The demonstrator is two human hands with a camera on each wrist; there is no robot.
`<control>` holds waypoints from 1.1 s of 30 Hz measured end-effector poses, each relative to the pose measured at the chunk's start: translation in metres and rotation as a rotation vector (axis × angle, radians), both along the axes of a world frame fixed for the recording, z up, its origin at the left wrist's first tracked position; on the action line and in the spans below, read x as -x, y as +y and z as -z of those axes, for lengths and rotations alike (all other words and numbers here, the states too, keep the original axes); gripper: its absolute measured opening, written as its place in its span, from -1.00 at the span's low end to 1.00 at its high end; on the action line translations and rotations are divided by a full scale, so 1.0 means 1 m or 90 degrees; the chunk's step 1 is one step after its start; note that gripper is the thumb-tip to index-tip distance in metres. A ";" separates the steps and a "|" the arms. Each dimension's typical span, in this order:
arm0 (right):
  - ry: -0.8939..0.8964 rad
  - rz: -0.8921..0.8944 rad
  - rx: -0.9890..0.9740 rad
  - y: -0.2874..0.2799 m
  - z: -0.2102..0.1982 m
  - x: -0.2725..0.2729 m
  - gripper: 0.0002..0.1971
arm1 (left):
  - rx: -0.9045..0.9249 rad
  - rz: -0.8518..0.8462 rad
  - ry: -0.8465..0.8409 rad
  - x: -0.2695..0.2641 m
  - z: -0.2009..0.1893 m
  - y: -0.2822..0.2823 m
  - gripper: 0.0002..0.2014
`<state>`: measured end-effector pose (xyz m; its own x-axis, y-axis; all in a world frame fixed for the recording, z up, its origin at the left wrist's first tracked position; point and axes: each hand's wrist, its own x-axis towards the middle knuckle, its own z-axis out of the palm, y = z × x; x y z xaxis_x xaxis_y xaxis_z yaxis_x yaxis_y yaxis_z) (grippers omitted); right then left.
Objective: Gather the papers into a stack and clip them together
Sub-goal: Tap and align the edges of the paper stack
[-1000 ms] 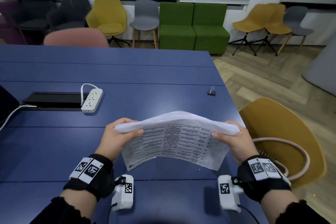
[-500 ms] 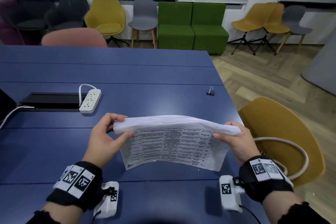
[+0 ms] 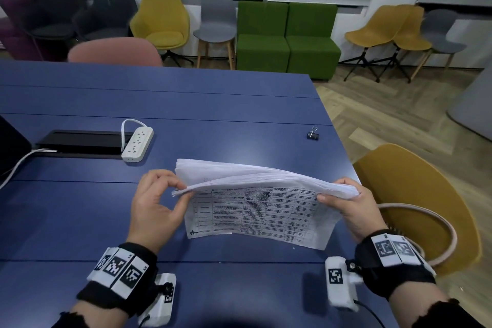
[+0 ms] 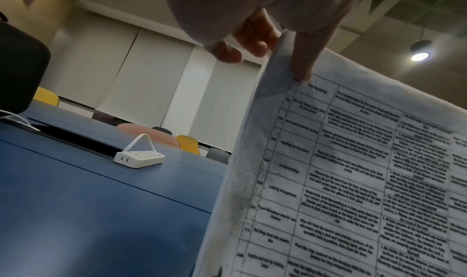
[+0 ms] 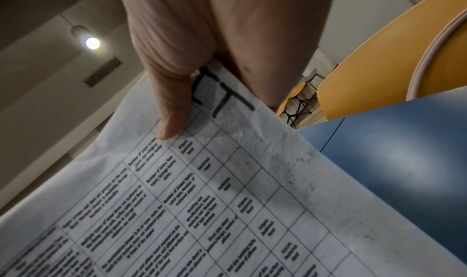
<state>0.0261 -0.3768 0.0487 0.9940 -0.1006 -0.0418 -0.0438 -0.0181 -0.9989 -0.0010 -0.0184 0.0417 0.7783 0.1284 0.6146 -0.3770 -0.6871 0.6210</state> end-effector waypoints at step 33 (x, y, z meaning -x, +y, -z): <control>-0.057 0.092 -0.041 -0.001 0.006 -0.012 -0.65 | -0.130 0.143 0.185 0.003 -0.001 -0.003 0.00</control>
<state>0.0381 -0.3777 0.0429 0.9696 -0.2422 0.0351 0.0477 0.0463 -0.9978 -0.0035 -0.0211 0.0424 0.9178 -0.1656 0.3607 -0.3605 -0.7283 0.5828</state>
